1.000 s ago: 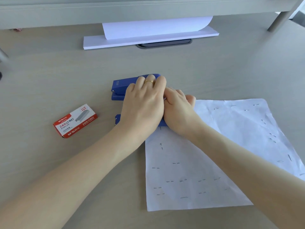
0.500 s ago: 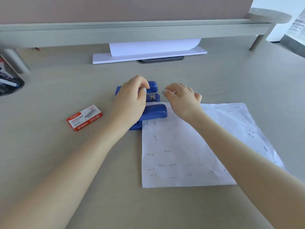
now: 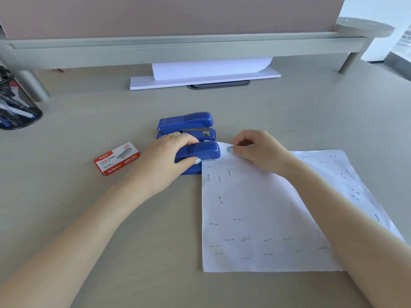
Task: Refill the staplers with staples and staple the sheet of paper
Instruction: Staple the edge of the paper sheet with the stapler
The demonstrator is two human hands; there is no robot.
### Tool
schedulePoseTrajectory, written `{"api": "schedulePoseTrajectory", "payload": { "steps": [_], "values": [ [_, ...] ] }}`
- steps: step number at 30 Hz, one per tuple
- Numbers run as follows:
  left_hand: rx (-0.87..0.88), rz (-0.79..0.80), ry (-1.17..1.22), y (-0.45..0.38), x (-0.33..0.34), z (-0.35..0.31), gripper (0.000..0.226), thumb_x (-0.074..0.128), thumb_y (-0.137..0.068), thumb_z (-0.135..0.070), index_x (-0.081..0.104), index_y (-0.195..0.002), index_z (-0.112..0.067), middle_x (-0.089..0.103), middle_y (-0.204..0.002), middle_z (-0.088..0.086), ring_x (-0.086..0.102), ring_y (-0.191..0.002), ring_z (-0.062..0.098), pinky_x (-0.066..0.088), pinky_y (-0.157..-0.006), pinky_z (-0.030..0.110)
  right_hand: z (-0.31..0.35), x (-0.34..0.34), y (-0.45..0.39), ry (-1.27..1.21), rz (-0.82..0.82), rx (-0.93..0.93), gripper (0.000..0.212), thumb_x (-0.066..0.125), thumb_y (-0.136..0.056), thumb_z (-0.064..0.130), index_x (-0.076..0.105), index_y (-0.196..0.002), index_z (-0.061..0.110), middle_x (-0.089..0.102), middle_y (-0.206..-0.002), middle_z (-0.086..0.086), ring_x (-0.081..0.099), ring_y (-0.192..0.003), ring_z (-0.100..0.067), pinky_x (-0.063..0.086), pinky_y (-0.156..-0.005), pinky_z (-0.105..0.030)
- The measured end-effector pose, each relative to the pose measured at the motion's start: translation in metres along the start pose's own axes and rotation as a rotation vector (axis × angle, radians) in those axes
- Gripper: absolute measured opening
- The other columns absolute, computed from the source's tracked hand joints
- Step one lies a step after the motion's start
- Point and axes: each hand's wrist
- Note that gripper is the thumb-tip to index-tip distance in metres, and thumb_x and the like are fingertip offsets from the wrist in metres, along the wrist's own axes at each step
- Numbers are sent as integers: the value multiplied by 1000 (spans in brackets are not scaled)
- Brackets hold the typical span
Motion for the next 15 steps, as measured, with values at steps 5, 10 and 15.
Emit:
{"api": "schedulePoseTrajectory", "payload": {
  "steps": [5, 10, 15],
  "values": [
    [11, -152, -69, 2, 2, -2, 34, 61, -83, -26, 53, -115, -23, 45, -108, -14, 48, -102, 8, 32, -81, 20, -12, -24, 18, -178, -53, -27, 13, 60, -87, 24, 55, -75, 22, 52, -62, 12, 40, -46, -2, 32, -44, -15],
    [-38, -219, 250, 6, 4, -52, 32, 65, -76, -39, 48, -102, -38, 52, -98, -15, 52, -86, -2, 41, -73, 16, -10, -44, 31, -362, -247, -99, 15, 60, -88, 22, 53, -74, 21, 51, -54, 16, 41, -47, 0, 32, -44, -12],
    [-155, 76, 316, -18, 17, -73, 30, 59, -81, -39, 60, -87, -10, 55, -68, -3, 46, -55, 10, 35, -49, 13, 5, -63, 34, -480, -378, -151, 14, 59, -87, 20, 55, -76, 27, 57, -73, 16, 50, -64, -6, 39, -59, -18]
  ]
}}
Point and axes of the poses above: each hand's wrist, its own y-axis away from the middle knuckle, its own x-axis out of the palm, z = x × y
